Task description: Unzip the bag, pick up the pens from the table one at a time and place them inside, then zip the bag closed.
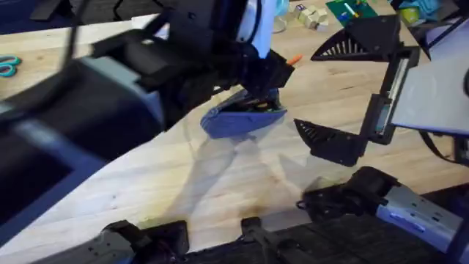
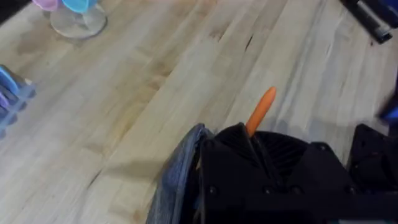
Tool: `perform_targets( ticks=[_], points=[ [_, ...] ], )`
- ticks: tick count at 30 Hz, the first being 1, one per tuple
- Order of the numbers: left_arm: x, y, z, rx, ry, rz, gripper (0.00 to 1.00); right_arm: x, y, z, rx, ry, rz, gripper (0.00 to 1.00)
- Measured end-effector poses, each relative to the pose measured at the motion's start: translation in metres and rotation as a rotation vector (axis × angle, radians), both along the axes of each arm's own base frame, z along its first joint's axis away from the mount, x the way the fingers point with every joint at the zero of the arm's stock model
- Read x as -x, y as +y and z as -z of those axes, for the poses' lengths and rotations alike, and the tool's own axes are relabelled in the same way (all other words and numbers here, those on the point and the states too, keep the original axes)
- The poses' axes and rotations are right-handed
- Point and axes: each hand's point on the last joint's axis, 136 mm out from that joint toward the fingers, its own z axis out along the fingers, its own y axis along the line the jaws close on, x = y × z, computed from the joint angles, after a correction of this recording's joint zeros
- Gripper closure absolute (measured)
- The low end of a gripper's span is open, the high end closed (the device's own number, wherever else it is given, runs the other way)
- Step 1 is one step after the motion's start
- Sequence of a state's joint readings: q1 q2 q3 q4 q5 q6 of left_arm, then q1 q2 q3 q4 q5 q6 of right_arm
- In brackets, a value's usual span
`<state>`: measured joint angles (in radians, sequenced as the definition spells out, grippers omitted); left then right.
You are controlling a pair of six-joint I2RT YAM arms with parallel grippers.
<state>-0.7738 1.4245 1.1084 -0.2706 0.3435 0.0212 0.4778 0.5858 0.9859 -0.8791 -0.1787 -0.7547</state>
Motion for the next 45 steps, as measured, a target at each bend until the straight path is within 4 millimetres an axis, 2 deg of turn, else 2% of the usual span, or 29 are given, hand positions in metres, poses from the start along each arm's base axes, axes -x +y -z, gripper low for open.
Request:
perform_targets(
  ticks=[5, 9, 12, 16, 21, 22, 23, 24, 28, 29, 31, 35, 39, 43, 45],
  points=[
    [-0.008, -0.009, 0.039, -0.059, 0.063, 0.000, 0.958, 0.000, 0.000, 0.000, 0.000, 0.000, 0.000, 0.003],
    [-0.005, -0.006, 0.069, -0.129, 0.132, -0.003, 0.958, 0.000, 0.000, 0.000, 0.000, 0.000, 0.000, 0.003],
    [0.001, 0.001, 0.092, -0.195, 0.194, -0.007, 0.958, 0.000, 0.000, 0.000, 0.000, 0.001, 0.000, 0.003],
    [0.002, 0.020, 0.122, -0.319, 0.243, -0.060, 0.958, 0.000, 0.000, 0.000, 0.000, 0.000, 0.000, 0.003],
    [-0.005, 0.037, 0.140, -0.418, 0.237, -0.127, 0.958, 0.000, 0.000, 0.000, 0.000, 0.000, 0.000, 0.003],
    [-0.006, 0.038, 0.140, -0.422, 0.233, -0.132, 0.958, 0.000, 0.000, 0.000, 0.000, 0.000, 0.000, 0.003],
    [-0.007, 0.039, 0.140, -0.427, 0.226, -0.138, 0.914, 0.000, 0.000, 0.000, 0.000, 0.000, 0.000, 0.003],
    [-0.008, 0.039, 0.140, -0.431, 0.221, -0.142, 0.799, 0.000, 0.000, 0.000, 0.000, 0.000, 0.000, 0.003],
    [-0.010, 0.040, 0.140, -0.434, 0.211, -0.150, 0.162, 0.000, 0.000, 0.000, 0.000, 0.000, 0.000, 0.003],
    [-0.010, 0.040, 0.140, -0.431, 0.212, -0.153, 0.051, 0.000, 0.000, 0.000, 0.000, 0.000, 0.000, 0.003],
    [-0.010, 0.039, 0.139, -0.431, 0.211, -0.150, 0.012, 0.000, 0.000, 0.000, 0.000, 0.000, 0.000, 0.003],
    [-0.009, 0.040, 0.131, -0.419, 0.200, -0.152, 0.008, 0.000, 0.000, 0.000, 0.000, 0.000, 0.000, 0.003],
    [-0.016, 0.049, 0.096, -0.354, 0.151, -0.184, 0.007, 0.000, 0.000, 0.000, 0.000, 0.000, 0.000, 0.003],
    [-0.030, 0.084, 0.052, -0.290, 0.099, -0.273, 0.007, 0.000, 0.000, 0.000, 0.000, 0.000, 0.000, 0.004],
    [-0.035, 0.108, 0.039, -0.288, 0.084, -0.313, 0.008, 0.000, 0.000, 0.000, 0.000, 0.000, 0.000, 0.003]
  ],
)
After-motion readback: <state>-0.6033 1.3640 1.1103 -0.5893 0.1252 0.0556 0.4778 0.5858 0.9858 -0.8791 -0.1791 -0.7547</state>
